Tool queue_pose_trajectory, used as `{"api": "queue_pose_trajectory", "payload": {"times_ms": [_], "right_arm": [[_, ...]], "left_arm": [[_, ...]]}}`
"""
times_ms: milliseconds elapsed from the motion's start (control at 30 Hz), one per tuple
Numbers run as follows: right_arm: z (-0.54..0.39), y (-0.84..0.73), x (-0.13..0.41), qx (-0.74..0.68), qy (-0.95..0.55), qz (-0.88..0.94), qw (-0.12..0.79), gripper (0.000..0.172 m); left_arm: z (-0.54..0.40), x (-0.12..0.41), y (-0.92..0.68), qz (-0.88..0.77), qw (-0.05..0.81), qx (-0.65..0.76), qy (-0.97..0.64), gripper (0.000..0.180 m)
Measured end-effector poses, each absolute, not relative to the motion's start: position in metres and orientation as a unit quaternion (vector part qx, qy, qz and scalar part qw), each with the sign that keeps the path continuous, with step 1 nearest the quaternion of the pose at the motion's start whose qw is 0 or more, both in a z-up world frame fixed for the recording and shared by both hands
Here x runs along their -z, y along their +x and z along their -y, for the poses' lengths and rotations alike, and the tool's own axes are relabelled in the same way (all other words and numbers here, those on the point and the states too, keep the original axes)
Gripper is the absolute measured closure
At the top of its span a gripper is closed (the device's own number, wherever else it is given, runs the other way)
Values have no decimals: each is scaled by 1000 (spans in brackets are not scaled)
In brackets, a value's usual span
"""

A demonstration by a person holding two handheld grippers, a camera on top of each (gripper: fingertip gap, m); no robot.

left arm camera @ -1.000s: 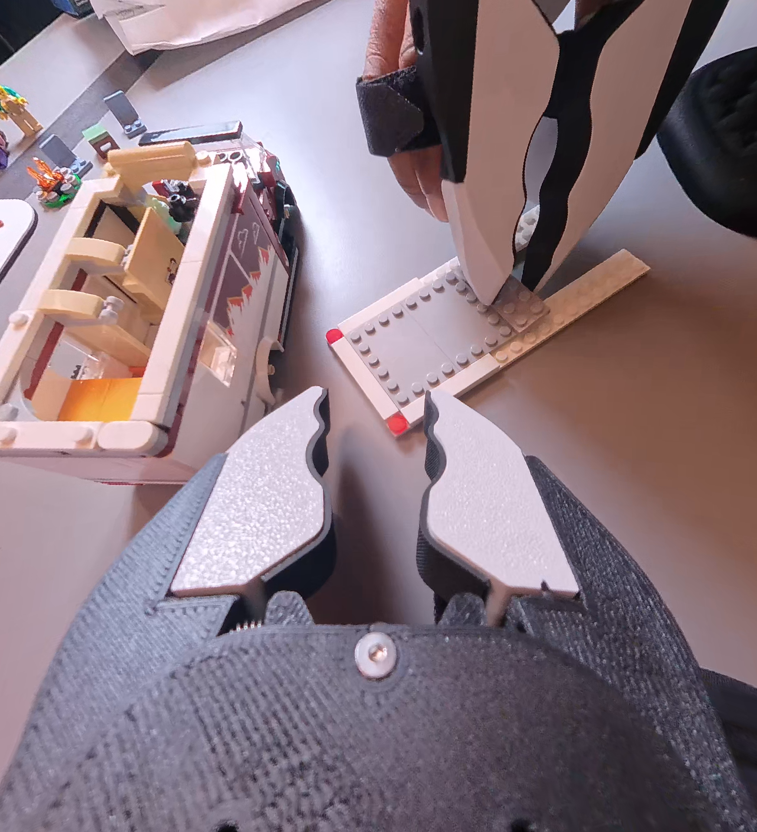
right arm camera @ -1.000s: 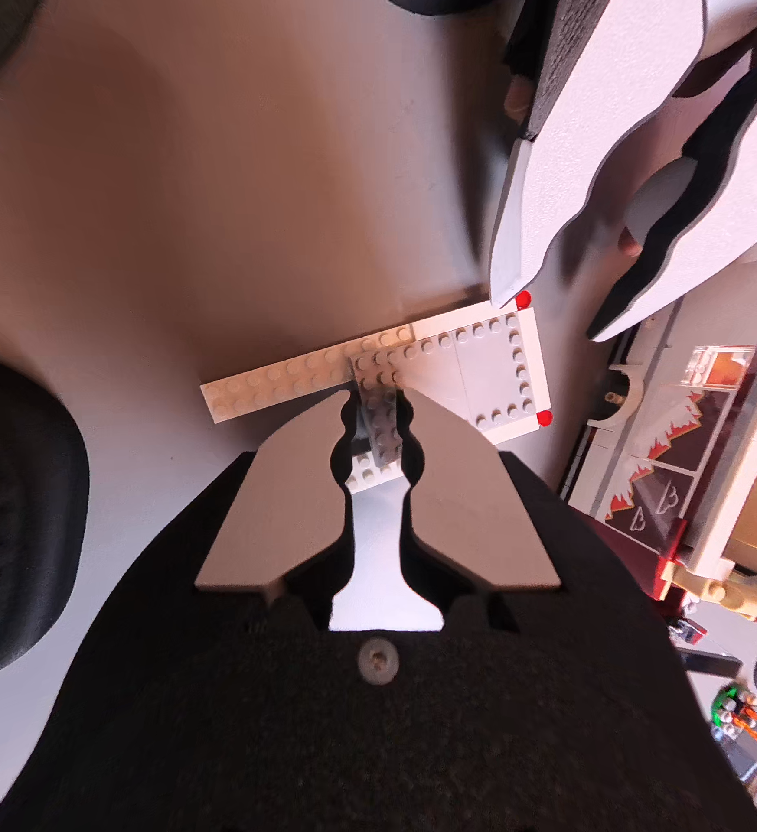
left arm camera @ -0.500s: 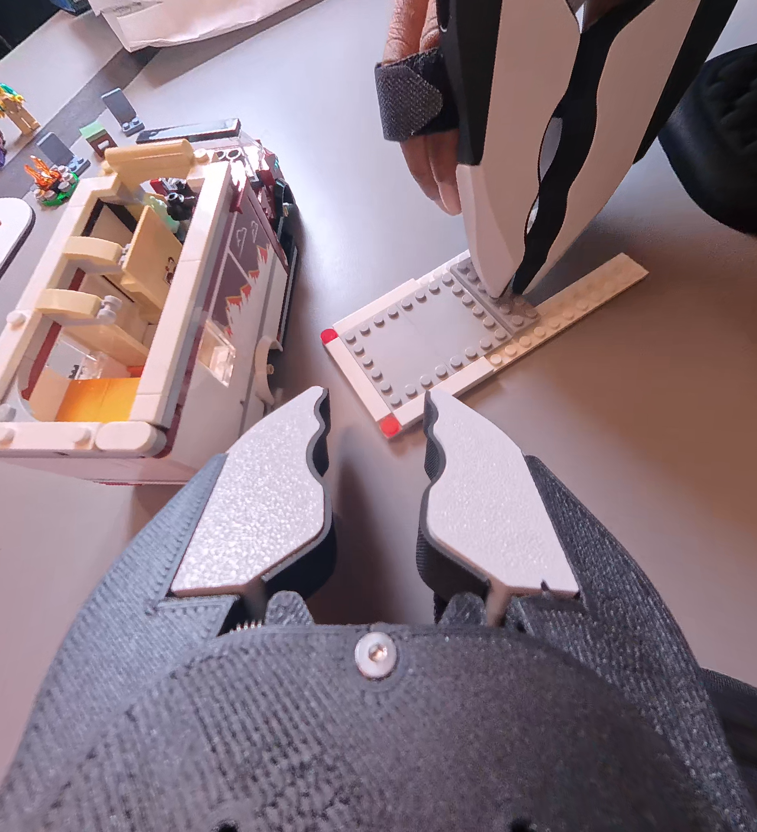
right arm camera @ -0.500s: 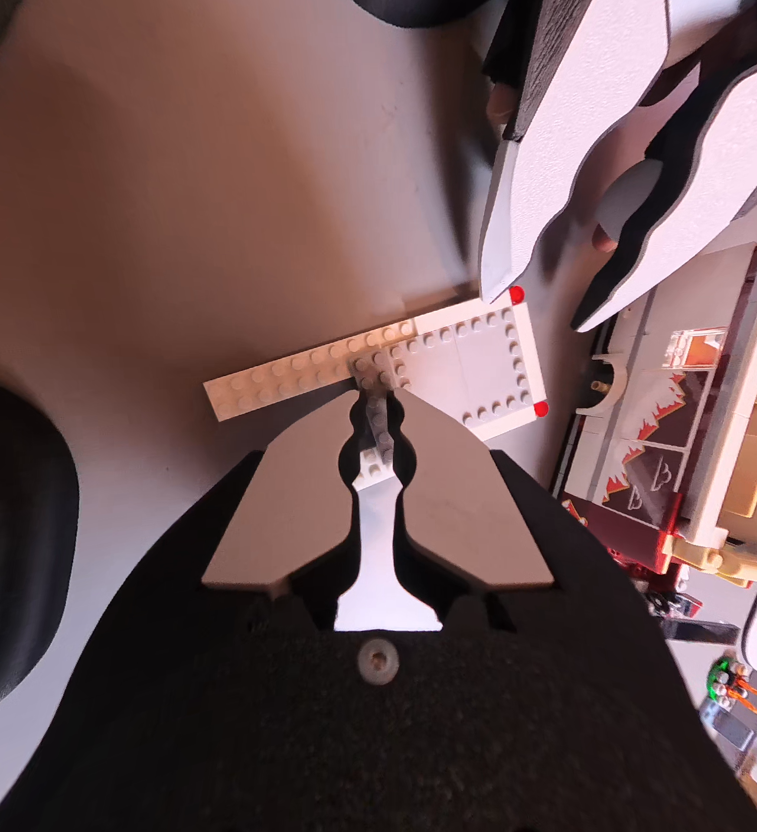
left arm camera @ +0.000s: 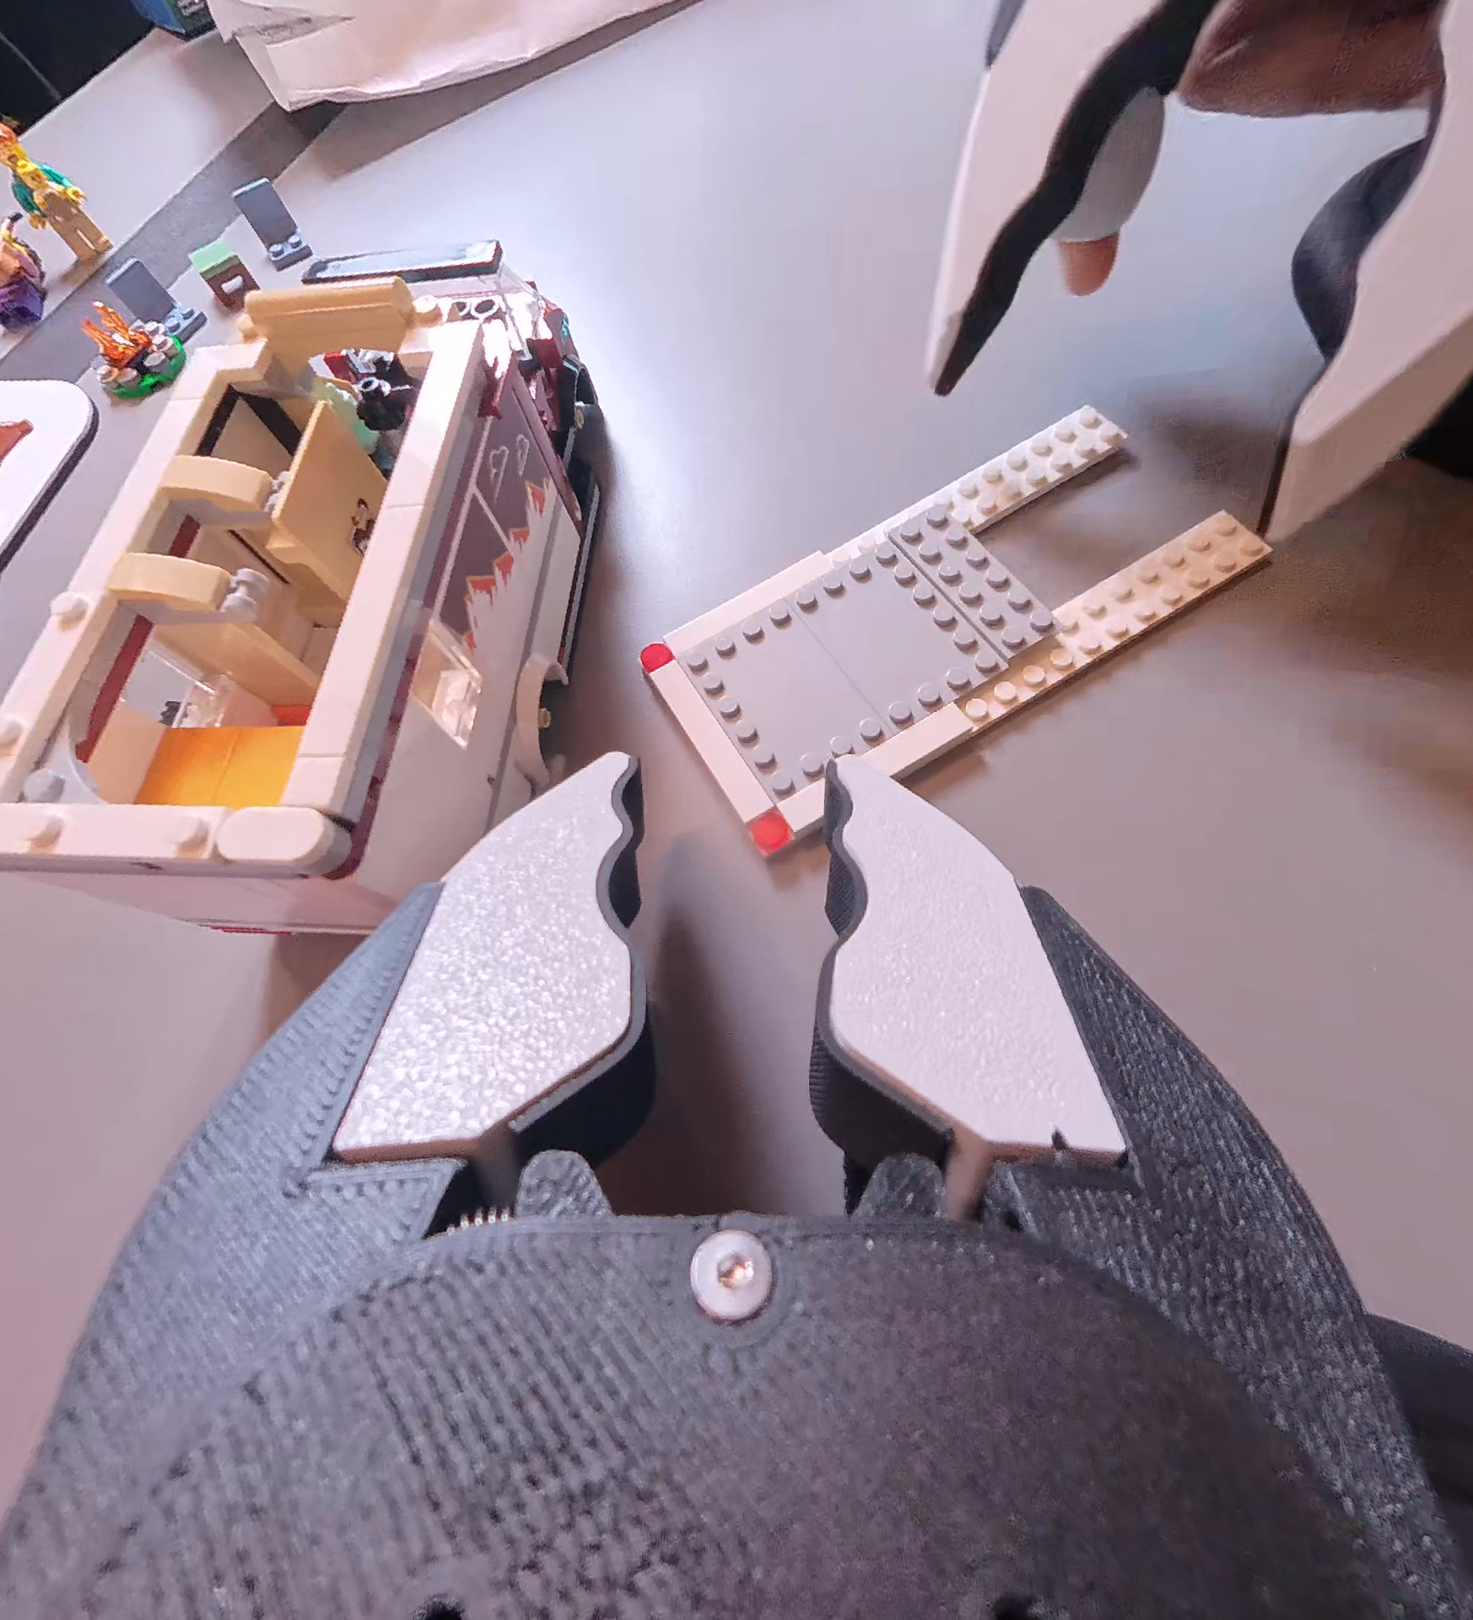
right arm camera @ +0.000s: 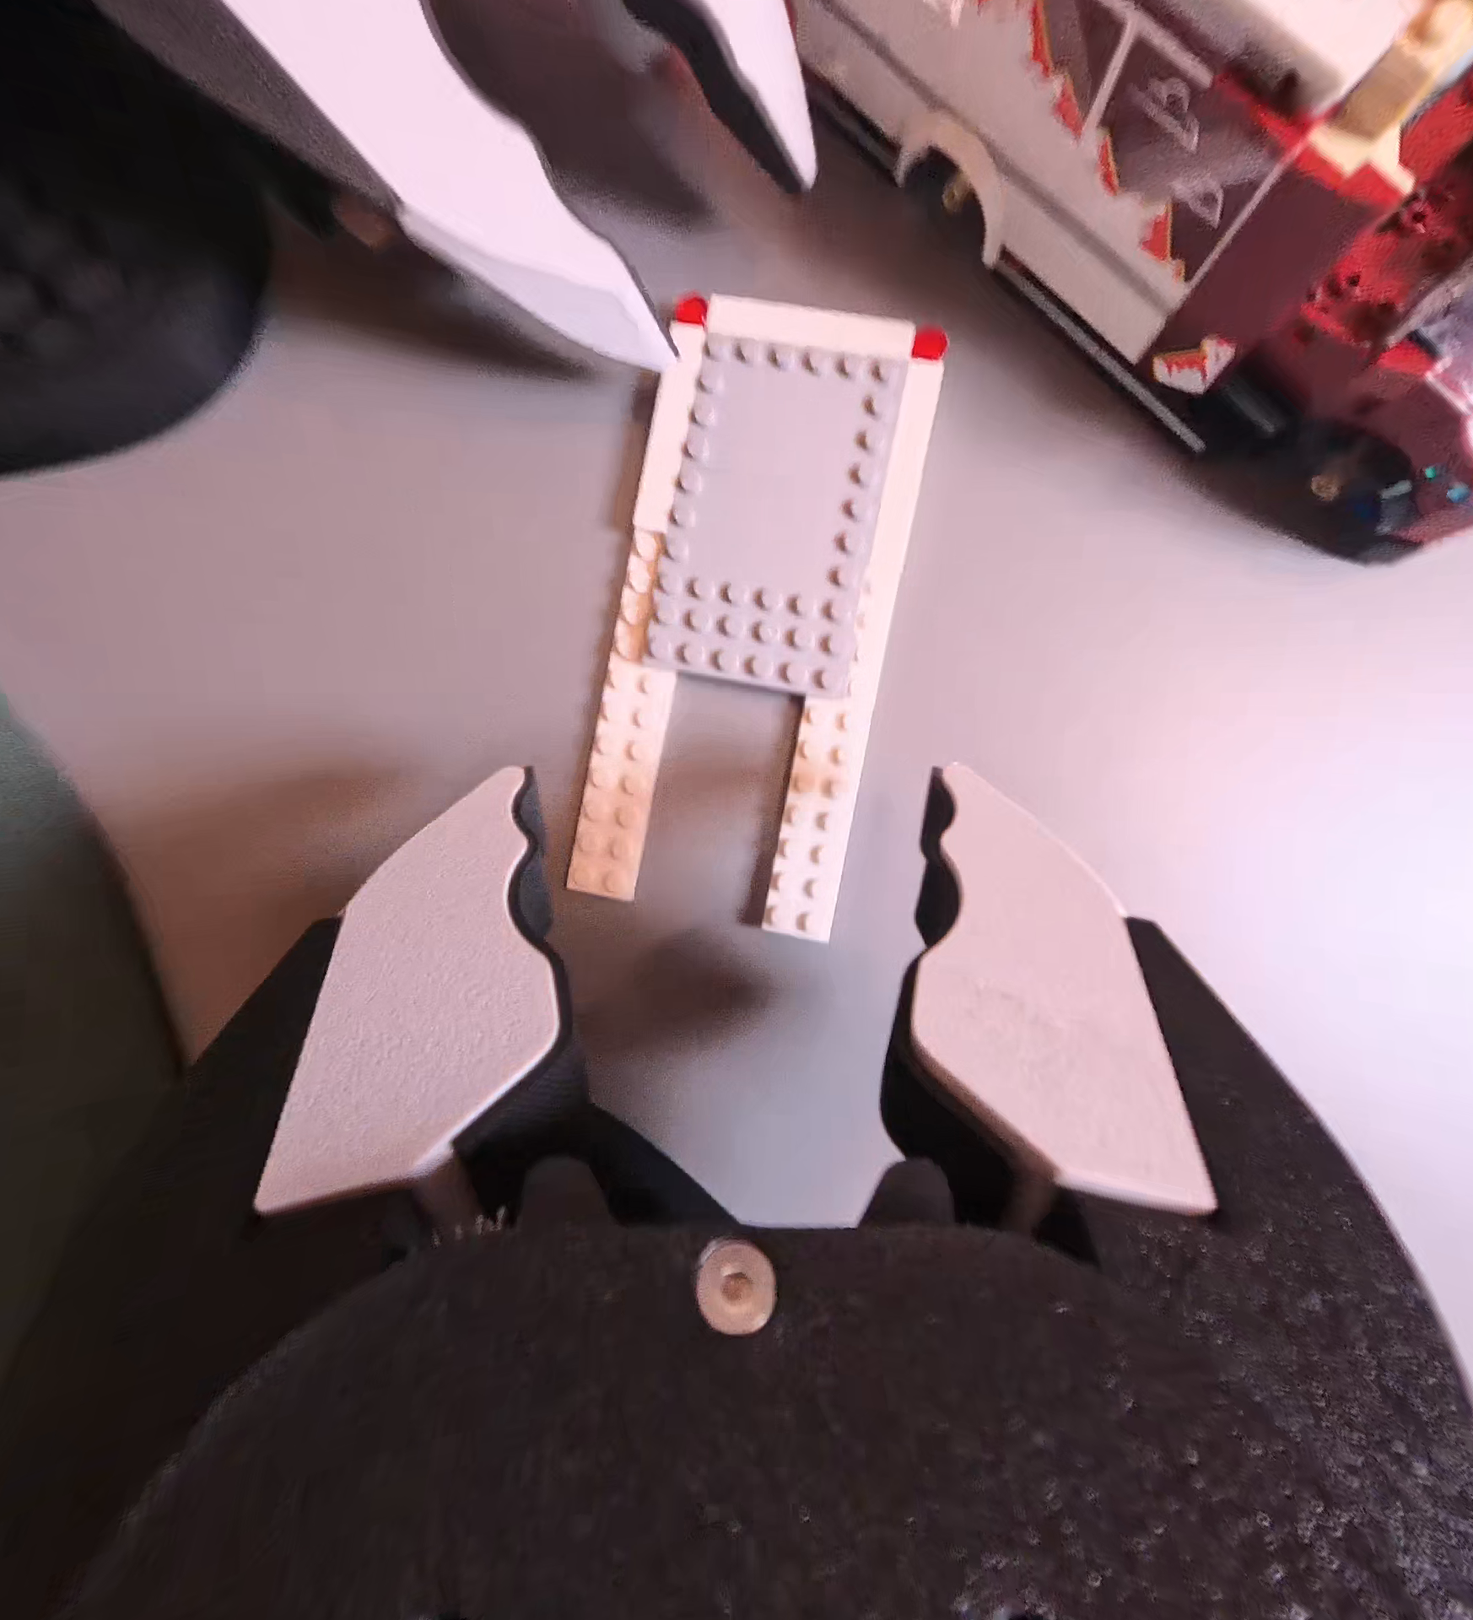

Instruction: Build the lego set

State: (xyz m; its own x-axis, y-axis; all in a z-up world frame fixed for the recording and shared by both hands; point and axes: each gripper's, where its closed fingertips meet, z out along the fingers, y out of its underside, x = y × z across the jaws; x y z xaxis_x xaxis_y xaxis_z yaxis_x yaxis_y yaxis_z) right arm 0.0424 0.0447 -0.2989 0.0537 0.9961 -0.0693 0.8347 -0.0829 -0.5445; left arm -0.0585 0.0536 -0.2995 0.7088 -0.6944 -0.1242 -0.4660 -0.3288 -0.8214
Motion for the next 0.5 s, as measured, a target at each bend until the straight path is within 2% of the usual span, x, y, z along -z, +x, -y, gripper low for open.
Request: {"api": "queue_pose_trajectory", "payload": {"times_ms": [133,200,233,500], "right_arm": [[-34,39,315,-197,-716,642,191,88],[-36,36,319,-183,-708,652,198,94],[-36,34,318,-187,-706,654,195,104],[-37,37,316,-212,-659,700,179,105]], "left_arm": [[-54,300,-59,-361,452,122,-806,141],[-53,300,-59,-362,455,118,-805,141],[-53,300,-59,-362,455,117,-805,141],[-48,300,-59,-346,436,169,-814,134]]}}
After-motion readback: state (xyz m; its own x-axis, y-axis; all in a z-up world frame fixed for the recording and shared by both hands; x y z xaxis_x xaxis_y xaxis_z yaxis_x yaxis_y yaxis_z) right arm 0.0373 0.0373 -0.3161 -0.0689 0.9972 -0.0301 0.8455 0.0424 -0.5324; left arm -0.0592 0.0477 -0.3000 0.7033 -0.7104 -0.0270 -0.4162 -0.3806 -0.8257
